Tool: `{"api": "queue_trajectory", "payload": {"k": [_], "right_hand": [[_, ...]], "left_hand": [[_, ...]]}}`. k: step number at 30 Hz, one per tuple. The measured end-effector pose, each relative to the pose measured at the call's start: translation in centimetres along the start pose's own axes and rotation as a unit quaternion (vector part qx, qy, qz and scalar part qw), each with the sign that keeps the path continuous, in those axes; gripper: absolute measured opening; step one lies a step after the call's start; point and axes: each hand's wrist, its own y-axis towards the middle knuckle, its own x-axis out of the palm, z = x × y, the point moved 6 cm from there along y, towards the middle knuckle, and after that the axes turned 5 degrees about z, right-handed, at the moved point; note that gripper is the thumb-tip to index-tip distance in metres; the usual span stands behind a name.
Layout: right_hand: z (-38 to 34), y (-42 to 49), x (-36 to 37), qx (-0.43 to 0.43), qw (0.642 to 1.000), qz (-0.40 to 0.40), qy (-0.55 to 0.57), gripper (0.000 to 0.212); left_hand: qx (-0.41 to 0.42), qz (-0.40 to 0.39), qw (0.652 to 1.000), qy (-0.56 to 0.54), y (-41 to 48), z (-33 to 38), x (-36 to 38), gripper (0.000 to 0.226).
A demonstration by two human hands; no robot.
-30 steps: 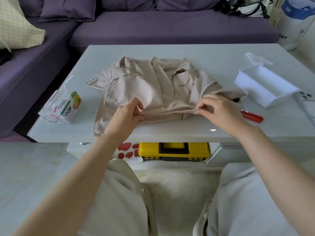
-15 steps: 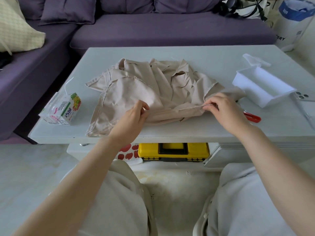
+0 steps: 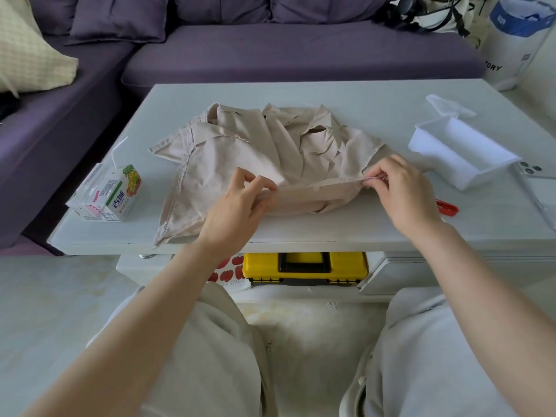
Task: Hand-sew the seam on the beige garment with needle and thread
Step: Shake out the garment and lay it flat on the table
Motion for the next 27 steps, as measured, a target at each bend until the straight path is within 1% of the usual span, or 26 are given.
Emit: {"api": "queue_trajectory", "payload": {"k": [2, 6, 9, 13, 16, 18, 20, 22, 24, 27], "right_hand": [[-0.1, 0.0, -0.1, 0.004, 1.0, 0.014, 0.007, 0.01], [0.1, -0.3, 0.3, 0.01, 1.0, -0.007, 0.001, 0.008], [0.4, -0.6, 0.8, 0.018, 0.999, -0.044, -0.027, 0.01], [0.7, -1.0, 1.2, 0.015, 0.993, -0.08, -0.086, 0.012], [0.5, -1.1, 1.1, 0.009, 0.992, -0.083, -0.098, 0.012], [0.2, -1.0, 1.2, 0.006, 0.991, -0.097, -0.094, 0.016], [-0.6, -1.1, 1.5, -0.014, 0.989, -0.134, -0.062, 0.026], [-2.2, -1.4, 2.1, -0.033, 0.983, -0.175, 0.039, 0.032], [-3.8, -1.8, 2.6, -0.044, 0.971, -0.197, 0.132, 0.035], [-5.5, -2.2, 3.3, -0.042, 0.95, -0.228, 0.208, 0.041]], "left_hand": [[0.009, 0.025, 1.0, 0.01, 0.2, 0.3, -0.4, 0.018], [0.014, 0.045, 0.999, -0.002, 0.2, 0.6, -0.4, 0.009], [0.009, 0.041, 0.999, -0.02, 0.2, 0.7, -0.3, 0.005], [-0.004, 0.027, 0.997, -0.075, -0.1, 1.1, -0.1, 0.003], [0.008, 0.023, 0.998, -0.058, -0.3, 1.4, -0.1, 0.002], [0.018, 0.022, 0.999, -0.044, -0.3, 1.3, 0.0, 0.002], [0.025, 0.018, 0.999, -0.04, -0.4, 1.3, 0.1, 0.002], [0.035, 0.011, 0.999, -0.036, -0.4, 1.3, 0.2, 0.004], [0.039, 0.008, 0.999, -0.034, -0.4, 1.2, 0.3, 0.008], [0.046, 0.006, 0.999, -0.027, -0.4, 1.1, 0.4, 0.016]]}}
